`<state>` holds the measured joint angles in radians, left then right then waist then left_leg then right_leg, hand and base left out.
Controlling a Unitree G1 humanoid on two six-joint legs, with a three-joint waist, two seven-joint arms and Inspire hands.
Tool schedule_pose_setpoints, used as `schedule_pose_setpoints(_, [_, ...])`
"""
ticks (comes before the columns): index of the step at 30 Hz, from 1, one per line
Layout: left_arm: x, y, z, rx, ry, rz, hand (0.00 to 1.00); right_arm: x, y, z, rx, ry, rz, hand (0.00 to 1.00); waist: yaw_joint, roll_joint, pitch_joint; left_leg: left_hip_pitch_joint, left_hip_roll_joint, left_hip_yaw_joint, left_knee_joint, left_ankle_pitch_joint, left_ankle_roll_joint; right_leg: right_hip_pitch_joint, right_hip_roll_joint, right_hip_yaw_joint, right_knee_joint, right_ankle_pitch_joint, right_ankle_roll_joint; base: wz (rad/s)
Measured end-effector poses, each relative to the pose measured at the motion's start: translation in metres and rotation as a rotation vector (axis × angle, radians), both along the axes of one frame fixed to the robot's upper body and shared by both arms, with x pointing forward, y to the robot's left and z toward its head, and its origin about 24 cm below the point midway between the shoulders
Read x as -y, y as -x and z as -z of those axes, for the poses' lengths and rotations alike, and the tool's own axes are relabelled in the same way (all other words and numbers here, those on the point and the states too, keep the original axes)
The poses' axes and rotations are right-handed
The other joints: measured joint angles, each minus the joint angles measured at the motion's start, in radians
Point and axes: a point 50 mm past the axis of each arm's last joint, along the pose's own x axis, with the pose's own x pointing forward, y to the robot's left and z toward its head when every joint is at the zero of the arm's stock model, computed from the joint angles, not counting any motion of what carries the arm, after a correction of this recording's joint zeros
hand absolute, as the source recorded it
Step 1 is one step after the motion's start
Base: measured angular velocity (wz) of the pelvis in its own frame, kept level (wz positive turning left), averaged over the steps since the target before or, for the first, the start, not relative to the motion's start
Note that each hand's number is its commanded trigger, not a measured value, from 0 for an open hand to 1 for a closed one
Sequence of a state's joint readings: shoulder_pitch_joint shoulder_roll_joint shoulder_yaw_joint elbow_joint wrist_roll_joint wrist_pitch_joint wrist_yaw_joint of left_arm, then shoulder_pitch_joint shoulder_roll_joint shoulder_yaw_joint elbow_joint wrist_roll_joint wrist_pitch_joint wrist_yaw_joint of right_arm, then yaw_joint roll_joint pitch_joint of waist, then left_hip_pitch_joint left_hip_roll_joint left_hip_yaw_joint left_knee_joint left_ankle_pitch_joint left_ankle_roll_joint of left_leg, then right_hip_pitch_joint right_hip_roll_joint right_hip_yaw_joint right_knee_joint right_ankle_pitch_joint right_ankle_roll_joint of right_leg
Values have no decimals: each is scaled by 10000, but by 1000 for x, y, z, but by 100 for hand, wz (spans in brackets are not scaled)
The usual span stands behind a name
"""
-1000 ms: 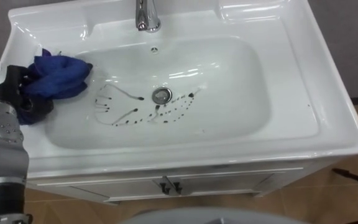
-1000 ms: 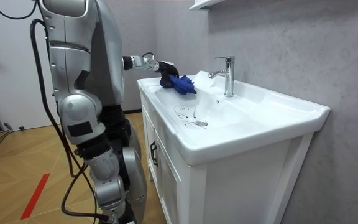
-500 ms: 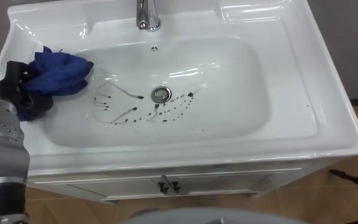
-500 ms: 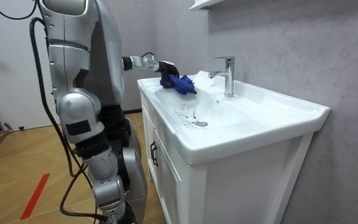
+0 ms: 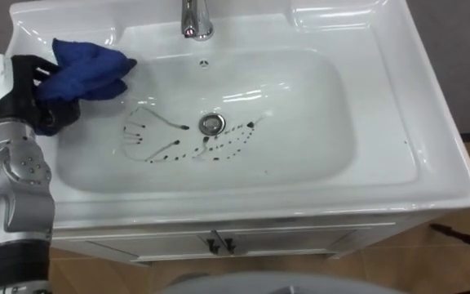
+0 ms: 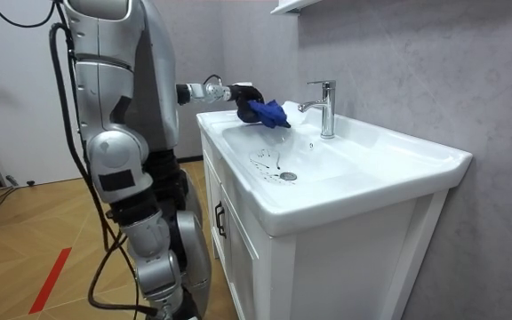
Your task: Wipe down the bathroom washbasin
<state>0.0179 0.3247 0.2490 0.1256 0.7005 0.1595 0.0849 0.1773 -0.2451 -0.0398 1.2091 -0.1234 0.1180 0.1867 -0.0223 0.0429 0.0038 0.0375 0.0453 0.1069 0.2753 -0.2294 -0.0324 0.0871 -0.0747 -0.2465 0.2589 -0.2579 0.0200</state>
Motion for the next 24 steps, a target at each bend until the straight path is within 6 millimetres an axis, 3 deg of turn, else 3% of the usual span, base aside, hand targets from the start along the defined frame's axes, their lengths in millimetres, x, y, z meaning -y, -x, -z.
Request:
schedule_pose_setpoints(9, [21, -5, -4, 831, 61, 897, 100, -4, 1, 2, -71, -262, -82, 0, -245, -12, 27, 85, 6, 188, -11, -1, 1, 5, 5, 235, -18, 3, 3, -6])
schedule_pose_setpoints(24, [61, -9, 11, 530, 260, 2774, 100, -6, 1, 3, 27, -308, -376, 0, -359, -50, 79, 258, 35, 337, -71, -1, 1, 101, 35, 363, -63, 19, -11, -3])
